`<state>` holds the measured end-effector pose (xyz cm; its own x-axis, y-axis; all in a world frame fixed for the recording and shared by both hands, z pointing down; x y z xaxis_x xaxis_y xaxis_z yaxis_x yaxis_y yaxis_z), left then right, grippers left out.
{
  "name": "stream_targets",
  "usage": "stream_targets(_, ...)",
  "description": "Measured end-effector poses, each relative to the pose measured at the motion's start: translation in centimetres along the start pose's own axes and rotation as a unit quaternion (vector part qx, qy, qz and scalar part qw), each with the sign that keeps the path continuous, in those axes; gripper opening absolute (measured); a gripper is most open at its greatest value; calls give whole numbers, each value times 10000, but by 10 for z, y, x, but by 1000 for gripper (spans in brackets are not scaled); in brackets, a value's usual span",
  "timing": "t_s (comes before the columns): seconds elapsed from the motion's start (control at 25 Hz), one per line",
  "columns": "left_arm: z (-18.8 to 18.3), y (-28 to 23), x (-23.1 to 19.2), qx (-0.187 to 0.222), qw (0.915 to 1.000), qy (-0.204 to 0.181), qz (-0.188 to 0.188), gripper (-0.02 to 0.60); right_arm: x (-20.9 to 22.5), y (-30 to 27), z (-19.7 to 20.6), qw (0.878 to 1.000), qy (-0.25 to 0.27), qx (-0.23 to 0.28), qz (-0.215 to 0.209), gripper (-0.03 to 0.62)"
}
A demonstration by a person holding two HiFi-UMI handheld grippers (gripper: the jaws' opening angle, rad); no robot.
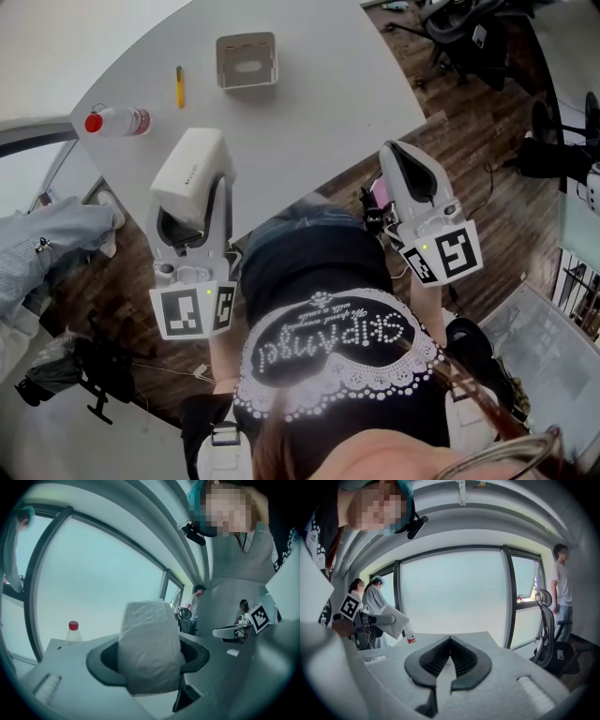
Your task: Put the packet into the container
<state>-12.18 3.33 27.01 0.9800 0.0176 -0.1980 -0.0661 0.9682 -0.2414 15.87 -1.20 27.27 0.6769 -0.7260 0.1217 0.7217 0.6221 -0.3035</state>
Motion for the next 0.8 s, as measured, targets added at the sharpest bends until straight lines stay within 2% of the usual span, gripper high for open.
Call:
stream_targets(0.64, 1, -2, 1, 7, 10000, -62, 38, 285, 0, 1, 3, 10000, -47, 10, 31, -2)
stream_targets(0.8, -5, -14, 3, 164, 9996, -134, 159, 285, 3, 2, 3, 9999, -81, 27, 88, -3)
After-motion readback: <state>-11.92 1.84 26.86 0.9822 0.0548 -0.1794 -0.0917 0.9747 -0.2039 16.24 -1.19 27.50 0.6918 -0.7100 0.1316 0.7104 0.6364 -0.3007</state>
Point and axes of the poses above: the fingertips, and each gripper's own axes: y backward along the fingers, x to its right, z out of its underside, the point moved 5 cm from there along y, backward along the fingers, and after that the axes turned 9 degrees about -z, right-handed, at the moved point
